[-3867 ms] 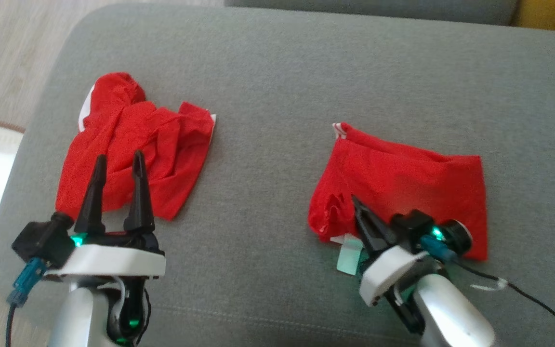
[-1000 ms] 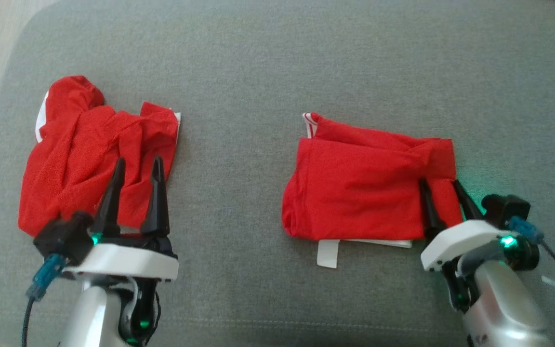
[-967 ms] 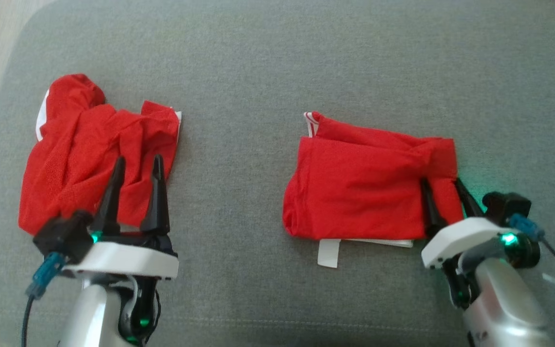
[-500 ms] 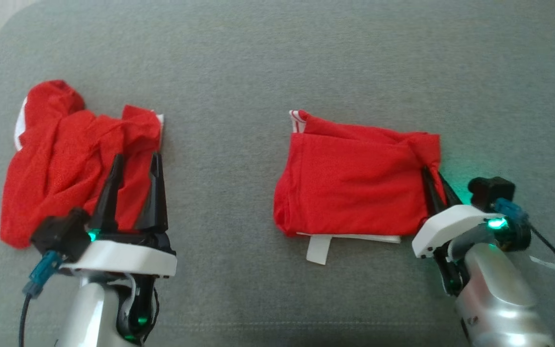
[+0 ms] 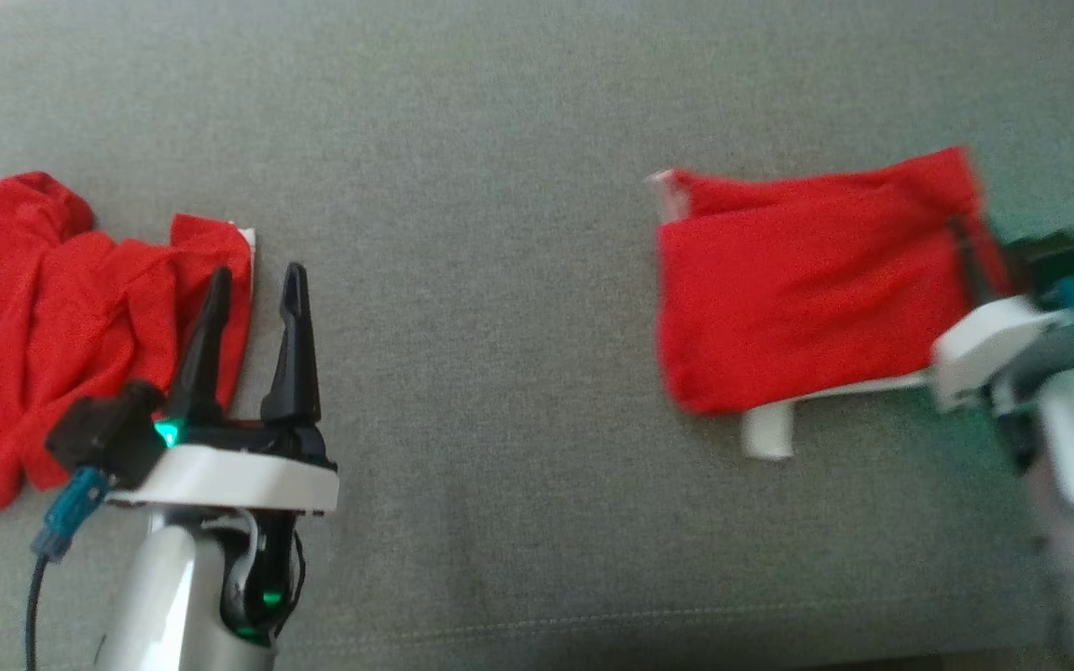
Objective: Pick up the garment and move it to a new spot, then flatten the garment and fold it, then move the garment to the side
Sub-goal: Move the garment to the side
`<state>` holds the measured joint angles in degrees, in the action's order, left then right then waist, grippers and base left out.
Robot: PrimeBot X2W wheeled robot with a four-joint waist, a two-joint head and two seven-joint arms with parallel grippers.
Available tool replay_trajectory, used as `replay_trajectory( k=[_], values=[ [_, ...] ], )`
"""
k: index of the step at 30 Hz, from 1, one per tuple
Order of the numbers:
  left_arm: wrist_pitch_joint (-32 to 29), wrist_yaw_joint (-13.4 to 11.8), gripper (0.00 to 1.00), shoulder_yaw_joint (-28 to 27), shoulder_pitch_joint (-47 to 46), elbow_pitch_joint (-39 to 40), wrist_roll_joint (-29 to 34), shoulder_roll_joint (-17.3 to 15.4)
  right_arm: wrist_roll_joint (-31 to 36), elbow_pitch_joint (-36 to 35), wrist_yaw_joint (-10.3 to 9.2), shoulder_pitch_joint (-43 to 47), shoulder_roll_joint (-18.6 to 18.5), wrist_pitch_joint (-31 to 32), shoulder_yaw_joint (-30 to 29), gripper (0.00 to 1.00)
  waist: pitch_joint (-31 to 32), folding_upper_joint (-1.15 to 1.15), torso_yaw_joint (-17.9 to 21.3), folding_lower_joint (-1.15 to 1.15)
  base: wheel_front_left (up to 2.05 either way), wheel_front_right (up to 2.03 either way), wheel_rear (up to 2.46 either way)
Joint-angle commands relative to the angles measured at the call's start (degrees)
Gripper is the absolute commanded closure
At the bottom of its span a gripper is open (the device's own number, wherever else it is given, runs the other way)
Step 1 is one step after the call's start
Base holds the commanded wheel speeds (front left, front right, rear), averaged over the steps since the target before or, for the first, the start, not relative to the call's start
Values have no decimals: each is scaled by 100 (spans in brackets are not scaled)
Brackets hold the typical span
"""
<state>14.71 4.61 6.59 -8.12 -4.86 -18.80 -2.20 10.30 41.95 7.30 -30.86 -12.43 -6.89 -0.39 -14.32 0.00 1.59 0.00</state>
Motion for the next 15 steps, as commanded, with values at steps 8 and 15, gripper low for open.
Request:
replay_trajectory(
  k=[8, 15],
  values=[
    [29, 90, 0, -167, -365, 222, 13, -67, 62, -545, 19, -468, -858, 166, -486, 100, -309, 0, -54, 0, 0, 0, 0],
    [29, 124, 0, -180, -398, 217, -6, -67, 306, -986, 19, -425, -903, 298, -1126, 100, -379, 0, -101, 0, 0, 0, 0]
  ],
)
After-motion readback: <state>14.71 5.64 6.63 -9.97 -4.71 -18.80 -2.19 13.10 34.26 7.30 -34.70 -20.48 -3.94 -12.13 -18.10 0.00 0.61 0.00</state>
